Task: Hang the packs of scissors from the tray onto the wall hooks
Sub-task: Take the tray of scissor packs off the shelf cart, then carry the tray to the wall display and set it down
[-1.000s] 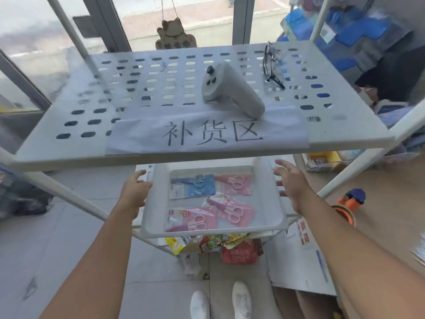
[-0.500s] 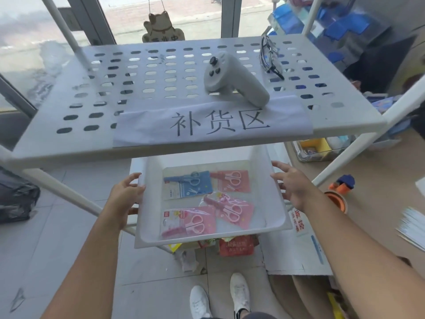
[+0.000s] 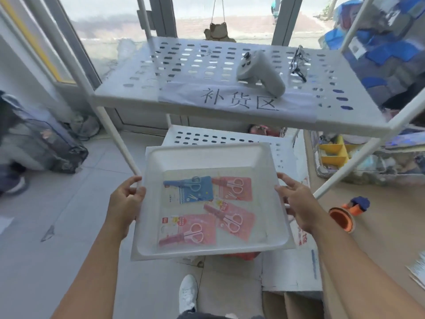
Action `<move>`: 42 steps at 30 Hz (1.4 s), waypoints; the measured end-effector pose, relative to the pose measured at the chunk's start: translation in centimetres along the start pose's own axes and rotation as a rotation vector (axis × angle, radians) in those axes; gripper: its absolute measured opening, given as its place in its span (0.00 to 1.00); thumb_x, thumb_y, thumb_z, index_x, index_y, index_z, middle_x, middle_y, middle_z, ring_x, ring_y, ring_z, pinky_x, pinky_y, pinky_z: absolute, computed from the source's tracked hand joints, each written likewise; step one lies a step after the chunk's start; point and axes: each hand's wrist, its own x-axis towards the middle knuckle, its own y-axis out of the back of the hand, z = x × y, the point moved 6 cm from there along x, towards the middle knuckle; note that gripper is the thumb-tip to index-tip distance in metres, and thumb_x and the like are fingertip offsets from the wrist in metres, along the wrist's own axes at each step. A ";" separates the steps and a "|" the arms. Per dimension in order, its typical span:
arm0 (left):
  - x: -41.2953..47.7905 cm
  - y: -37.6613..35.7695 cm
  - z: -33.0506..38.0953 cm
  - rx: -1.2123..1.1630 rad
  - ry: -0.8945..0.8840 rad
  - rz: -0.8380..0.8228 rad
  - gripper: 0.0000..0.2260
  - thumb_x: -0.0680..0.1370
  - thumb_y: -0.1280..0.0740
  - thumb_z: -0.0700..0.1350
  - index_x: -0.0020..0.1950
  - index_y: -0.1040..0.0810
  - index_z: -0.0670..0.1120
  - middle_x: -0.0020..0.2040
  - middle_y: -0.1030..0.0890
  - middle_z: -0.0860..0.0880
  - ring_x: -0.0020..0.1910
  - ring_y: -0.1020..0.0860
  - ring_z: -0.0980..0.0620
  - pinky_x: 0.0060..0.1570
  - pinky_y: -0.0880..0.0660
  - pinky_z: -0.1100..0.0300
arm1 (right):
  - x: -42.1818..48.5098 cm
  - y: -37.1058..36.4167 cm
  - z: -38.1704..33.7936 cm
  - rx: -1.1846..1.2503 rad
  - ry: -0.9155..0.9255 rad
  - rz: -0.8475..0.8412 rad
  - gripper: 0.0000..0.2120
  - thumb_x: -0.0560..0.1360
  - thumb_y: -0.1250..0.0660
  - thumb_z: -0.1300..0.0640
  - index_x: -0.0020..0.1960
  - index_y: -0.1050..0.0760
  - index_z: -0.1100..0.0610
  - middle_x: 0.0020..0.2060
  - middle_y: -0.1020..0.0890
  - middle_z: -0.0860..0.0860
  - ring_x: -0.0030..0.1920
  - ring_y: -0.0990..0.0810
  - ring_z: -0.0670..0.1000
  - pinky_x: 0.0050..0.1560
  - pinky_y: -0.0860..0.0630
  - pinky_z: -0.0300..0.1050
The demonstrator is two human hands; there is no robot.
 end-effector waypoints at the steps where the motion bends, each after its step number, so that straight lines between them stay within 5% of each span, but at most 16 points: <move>1: -1.5 0.9 -0.5 -0.007 0.009 0.032 0.10 0.81 0.36 0.40 0.60 0.23 0.53 0.45 0.19 0.46 0.44 0.20 0.43 0.43 0.20 0.46 | -0.2 -0.3 0.0 -0.011 0.010 -0.038 0.16 0.83 0.37 0.59 0.66 0.22 0.46 0.51 0.14 0.59 0.44 0.15 0.53 0.39 0.19 0.50; 5: -7.2 5.5 -2.8 -0.086 0.085 0.144 0.11 0.80 0.34 0.39 0.61 0.22 0.51 0.46 0.19 0.46 0.42 0.20 0.45 0.36 0.21 0.49 | -1.1 -2.6 -0.2 -0.059 0.034 -0.157 0.15 0.82 0.36 0.60 0.62 0.20 0.45 0.41 0.12 0.50 0.38 0.16 0.50 0.40 0.21 0.49; 13: -19.6 17.1 -8.1 -0.222 0.176 0.377 0.11 0.79 0.32 0.39 0.58 0.20 0.52 0.42 0.18 0.48 0.40 0.21 0.43 0.28 0.21 0.53 | -4.5 -13.8 -0.4 -0.204 0.067 -0.477 0.17 0.81 0.35 0.62 0.65 0.22 0.46 0.47 0.13 0.53 0.45 0.16 0.54 0.47 0.21 0.56; 15: -22.6 20.1 -9.7 -0.261 0.200 0.463 0.11 0.79 0.32 0.39 0.57 0.20 0.52 0.43 0.20 0.48 0.37 0.23 0.45 0.26 0.23 0.56 | -5.6 -17.6 -0.2 -0.263 0.077 -0.553 0.17 0.81 0.35 0.61 0.67 0.22 0.47 0.50 0.14 0.53 0.43 0.17 0.55 0.43 0.21 0.53; 23: -35.2 32.9 -18.0 -0.399 0.257 0.759 0.12 0.78 0.31 0.38 0.55 0.18 0.54 0.48 0.22 0.43 0.39 0.26 0.44 0.24 0.28 0.59 | -13.7 -35.9 1.9 -0.428 0.095 -0.850 0.18 0.80 0.35 0.64 0.66 0.24 0.46 0.40 0.15 0.51 0.35 0.18 0.51 0.29 0.22 0.43; 30: -47.6 45.3 -25.1 -0.461 0.324 1.019 0.13 0.78 0.31 0.39 0.60 0.19 0.51 0.48 0.21 0.41 0.38 0.24 0.42 0.23 0.26 0.58 | -26.9 -53.3 6.5 -0.520 0.118 -1.113 0.19 0.81 0.36 0.63 0.69 0.26 0.47 0.46 0.15 0.54 0.43 0.17 0.56 0.41 0.20 0.51; 34: -54.6 52.0 -27.7 -0.475 0.348 1.158 0.10 0.78 0.31 0.38 0.54 0.19 0.52 0.48 0.19 0.42 0.41 0.24 0.40 0.23 0.26 0.58 | -35.2 -62.6 9.9 -0.563 0.132 -1.246 0.19 0.81 0.35 0.64 0.70 0.25 0.51 0.48 0.15 0.56 0.44 0.18 0.57 0.48 0.20 0.56; 42: -62.4 61.5 -31.4 -0.453 0.357 1.442 0.12 0.78 0.32 0.38 0.59 0.19 0.49 0.45 0.18 0.43 0.36 0.22 0.46 0.22 0.29 0.61 | -46.3 -77.6 15.1 -0.617 0.240 -1.393 0.18 0.81 0.35 0.62 0.69 0.23 0.52 0.51 0.16 0.63 0.46 0.20 0.57 0.47 0.23 0.54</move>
